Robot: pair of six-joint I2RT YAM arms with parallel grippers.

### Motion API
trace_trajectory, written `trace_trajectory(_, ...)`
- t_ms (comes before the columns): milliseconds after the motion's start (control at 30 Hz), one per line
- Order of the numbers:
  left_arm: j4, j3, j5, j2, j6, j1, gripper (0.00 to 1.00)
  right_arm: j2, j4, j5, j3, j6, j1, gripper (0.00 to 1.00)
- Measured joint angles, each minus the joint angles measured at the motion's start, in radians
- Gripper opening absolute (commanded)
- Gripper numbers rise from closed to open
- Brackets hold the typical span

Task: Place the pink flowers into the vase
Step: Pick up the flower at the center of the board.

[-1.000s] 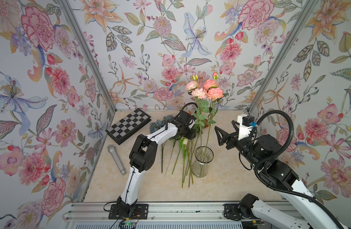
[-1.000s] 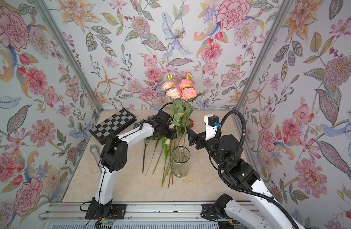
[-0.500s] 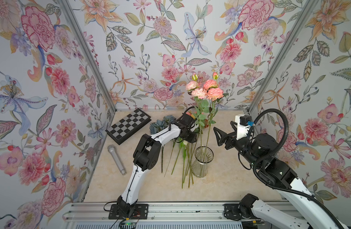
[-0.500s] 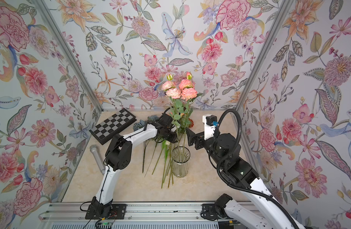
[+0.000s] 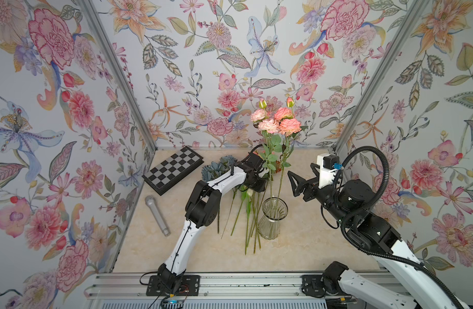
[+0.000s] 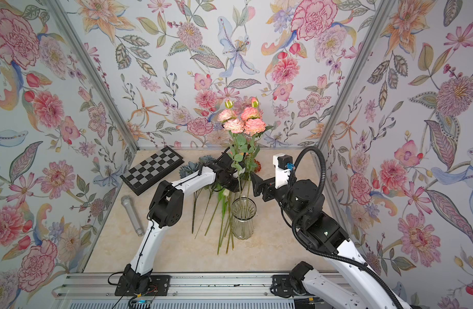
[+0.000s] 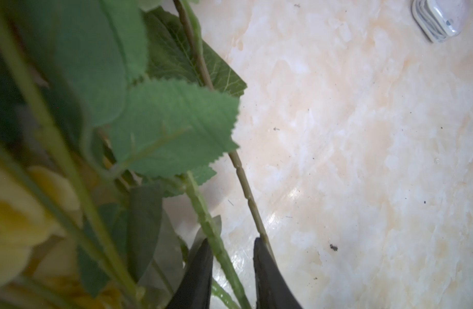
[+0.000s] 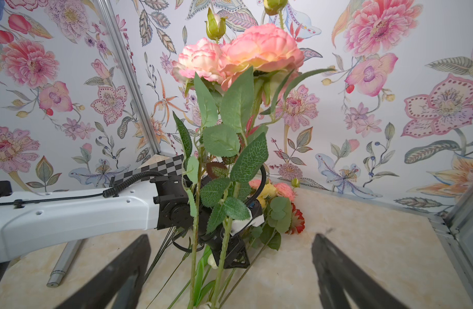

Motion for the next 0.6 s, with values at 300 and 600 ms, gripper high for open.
trace_trajectory(300, -0.028, 0.032, 0.006, 0.006, -0.008, 0.006, 0.07, 0.002, 0.000, 0.005, 0.000, 0.000, 0.000, 0.95)
trace_trajectory(600, 0.017, -0.021, 0.063, -0.037, -0.079, 0.058, 0.02, 0.025, -0.003, 0.008, 0.010, 0.000, 0.000, 0.95)
